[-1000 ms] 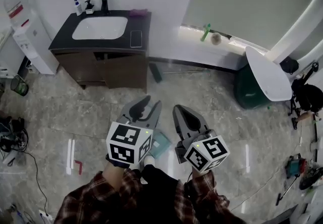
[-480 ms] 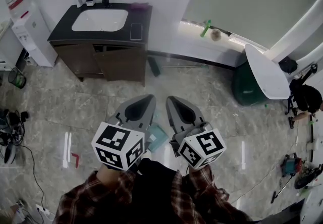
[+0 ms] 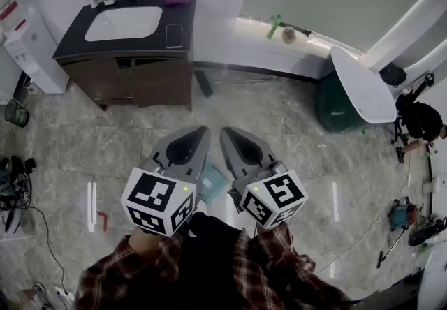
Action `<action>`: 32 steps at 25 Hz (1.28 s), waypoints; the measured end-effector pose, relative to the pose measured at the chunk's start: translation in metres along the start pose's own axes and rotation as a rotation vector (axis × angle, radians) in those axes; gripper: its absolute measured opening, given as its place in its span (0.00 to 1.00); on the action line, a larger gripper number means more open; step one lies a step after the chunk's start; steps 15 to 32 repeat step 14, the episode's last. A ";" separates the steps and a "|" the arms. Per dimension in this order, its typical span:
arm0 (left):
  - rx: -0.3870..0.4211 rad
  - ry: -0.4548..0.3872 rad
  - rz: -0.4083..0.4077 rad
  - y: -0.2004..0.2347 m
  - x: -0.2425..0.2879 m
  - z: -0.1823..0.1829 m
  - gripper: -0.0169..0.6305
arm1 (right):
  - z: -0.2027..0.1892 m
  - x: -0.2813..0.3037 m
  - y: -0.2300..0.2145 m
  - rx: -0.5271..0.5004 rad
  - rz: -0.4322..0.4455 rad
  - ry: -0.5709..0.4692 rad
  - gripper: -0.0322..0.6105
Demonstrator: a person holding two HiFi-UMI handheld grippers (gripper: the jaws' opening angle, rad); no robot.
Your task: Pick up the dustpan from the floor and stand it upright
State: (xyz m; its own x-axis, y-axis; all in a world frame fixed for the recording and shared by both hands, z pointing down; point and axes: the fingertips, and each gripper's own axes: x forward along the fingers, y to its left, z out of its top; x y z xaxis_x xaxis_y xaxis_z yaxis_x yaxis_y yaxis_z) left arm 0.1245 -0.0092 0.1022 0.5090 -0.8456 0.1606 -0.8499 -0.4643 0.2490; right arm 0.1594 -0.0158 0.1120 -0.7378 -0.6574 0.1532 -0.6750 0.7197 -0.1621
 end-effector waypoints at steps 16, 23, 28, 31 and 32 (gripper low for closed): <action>0.021 0.012 0.018 0.002 0.004 -0.005 0.04 | -0.007 0.000 -0.007 0.030 -0.002 -0.001 0.07; 0.021 0.012 0.018 0.002 0.004 -0.005 0.04 | -0.007 0.000 -0.007 0.030 -0.002 -0.001 0.07; 0.021 0.012 0.018 0.002 0.004 -0.005 0.04 | -0.007 0.000 -0.007 0.030 -0.002 -0.001 0.07; 0.021 0.012 0.018 0.002 0.004 -0.005 0.04 | -0.007 0.000 -0.007 0.030 -0.002 -0.001 0.07; 0.021 0.012 0.018 0.002 0.004 -0.005 0.04 | -0.007 0.000 -0.007 0.030 -0.002 -0.001 0.07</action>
